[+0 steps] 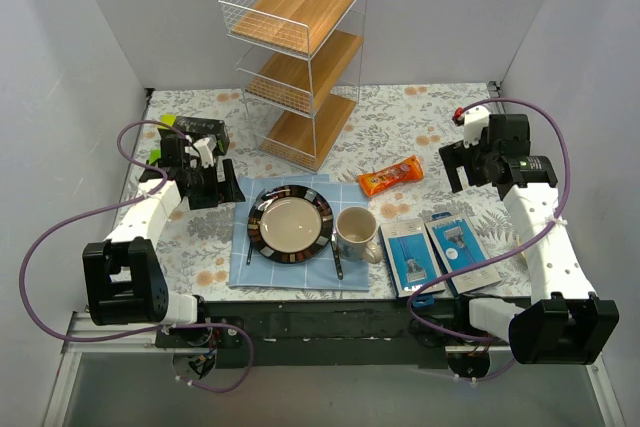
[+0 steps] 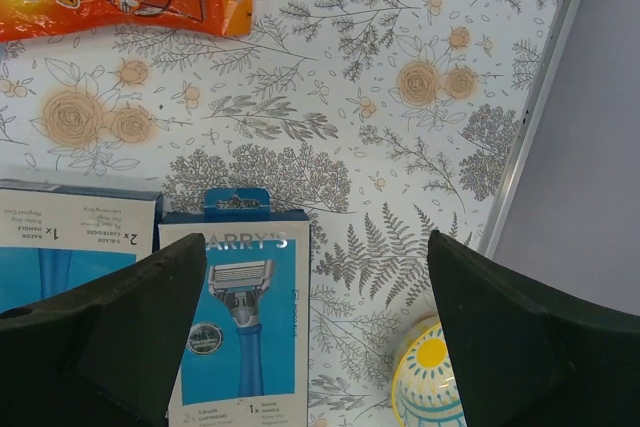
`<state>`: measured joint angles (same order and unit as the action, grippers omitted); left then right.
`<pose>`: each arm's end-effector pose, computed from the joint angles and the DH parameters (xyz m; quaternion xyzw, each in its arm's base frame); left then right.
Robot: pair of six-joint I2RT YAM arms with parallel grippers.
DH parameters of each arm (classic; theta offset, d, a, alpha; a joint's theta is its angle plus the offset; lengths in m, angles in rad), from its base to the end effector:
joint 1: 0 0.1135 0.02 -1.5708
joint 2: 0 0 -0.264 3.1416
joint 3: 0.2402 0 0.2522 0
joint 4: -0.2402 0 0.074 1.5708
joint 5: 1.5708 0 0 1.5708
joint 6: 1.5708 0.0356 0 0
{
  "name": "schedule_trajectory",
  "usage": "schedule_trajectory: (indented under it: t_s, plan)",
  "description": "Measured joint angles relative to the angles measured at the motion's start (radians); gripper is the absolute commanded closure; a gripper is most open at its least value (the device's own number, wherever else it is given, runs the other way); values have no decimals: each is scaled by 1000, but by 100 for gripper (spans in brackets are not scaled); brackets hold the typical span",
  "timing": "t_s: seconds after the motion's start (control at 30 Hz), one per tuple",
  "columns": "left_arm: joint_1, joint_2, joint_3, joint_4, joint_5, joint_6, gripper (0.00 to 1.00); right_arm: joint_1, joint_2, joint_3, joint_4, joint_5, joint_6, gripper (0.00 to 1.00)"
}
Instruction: Place and organize the shaving razors onto the shelf
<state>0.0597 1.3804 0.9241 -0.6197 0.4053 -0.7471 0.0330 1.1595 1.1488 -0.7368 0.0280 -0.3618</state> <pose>0.2674 0.0019 0.2247 -0.3275 0.8928 -0.2646 0.1601 0.2403 0.0069 0.3384 -0.1742 0.8997 -0.0781 0.3926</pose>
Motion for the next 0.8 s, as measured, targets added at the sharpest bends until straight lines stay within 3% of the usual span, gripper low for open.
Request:
schedule_trajectory:
  t_s: [0.43,0.63,0.8]
  plan:
    - [6,-2,-14,13,-64,-56,18,0,-17,2,-2,-210,-70,6]
    - [18,13,-34,37,-66,-100,34,1,-17,20,-26,-271,-93,7]
    - [22,76,-34,65,-66,-98,37,1,0,51,-31,-305,-97,7]
